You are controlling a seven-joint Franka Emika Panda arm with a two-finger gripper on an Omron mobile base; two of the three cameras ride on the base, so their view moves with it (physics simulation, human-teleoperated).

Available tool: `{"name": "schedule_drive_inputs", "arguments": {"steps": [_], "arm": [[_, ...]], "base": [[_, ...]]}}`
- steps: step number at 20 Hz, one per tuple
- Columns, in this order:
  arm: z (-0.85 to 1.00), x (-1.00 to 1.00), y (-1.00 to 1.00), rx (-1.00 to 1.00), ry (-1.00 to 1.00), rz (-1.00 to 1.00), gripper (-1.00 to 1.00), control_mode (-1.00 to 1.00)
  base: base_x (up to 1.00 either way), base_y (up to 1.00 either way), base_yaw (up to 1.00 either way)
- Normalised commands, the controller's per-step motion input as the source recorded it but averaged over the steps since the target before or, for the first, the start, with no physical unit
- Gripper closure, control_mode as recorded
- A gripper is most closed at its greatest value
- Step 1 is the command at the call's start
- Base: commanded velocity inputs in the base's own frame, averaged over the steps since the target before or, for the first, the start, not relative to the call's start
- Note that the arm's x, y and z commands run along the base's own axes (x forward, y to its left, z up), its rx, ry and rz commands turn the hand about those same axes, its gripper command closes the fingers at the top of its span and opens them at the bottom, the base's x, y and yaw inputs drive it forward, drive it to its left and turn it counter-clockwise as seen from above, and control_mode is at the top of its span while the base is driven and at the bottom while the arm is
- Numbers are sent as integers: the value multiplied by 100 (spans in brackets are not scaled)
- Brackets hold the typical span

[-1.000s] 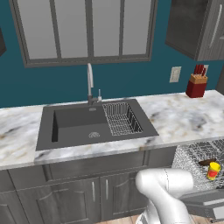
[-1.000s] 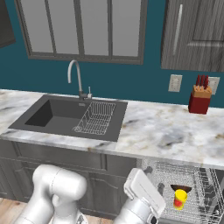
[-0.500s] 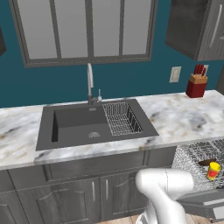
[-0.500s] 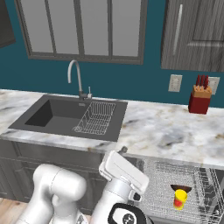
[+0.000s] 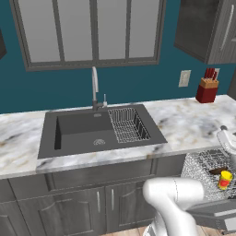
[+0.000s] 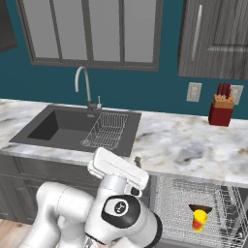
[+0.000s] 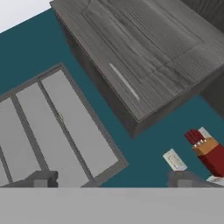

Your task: Pick up the cup and bowl from the counter, place them in the dishwasher, and close the dishwasher door.

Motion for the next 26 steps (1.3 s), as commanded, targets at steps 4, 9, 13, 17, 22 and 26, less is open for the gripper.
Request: {"name": "schedule_drive_inputs", "arguments": {"steps": [4, 9, 13, 17, 22, 26], "arm": [[-19, -35, 0, -92, 22, 41, -100, -100], [-19, -27, 0, -77, 18, 32, -100, -100], [-33, -22, -4, -92, 20, 31, -100, -100], [-51, -40, 0, -94, 21, 31, -100, -100], [-62, -39, -2, -100, 26, 26, -100, -100], [-52, -48, -1, -100, 25, 24, -100, -100]], "base": [[0, 0, 0], [0, 0, 0], [0, 0, 0], [0, 0, 0], [0, 0, 0], [0, 0, 0]]}}
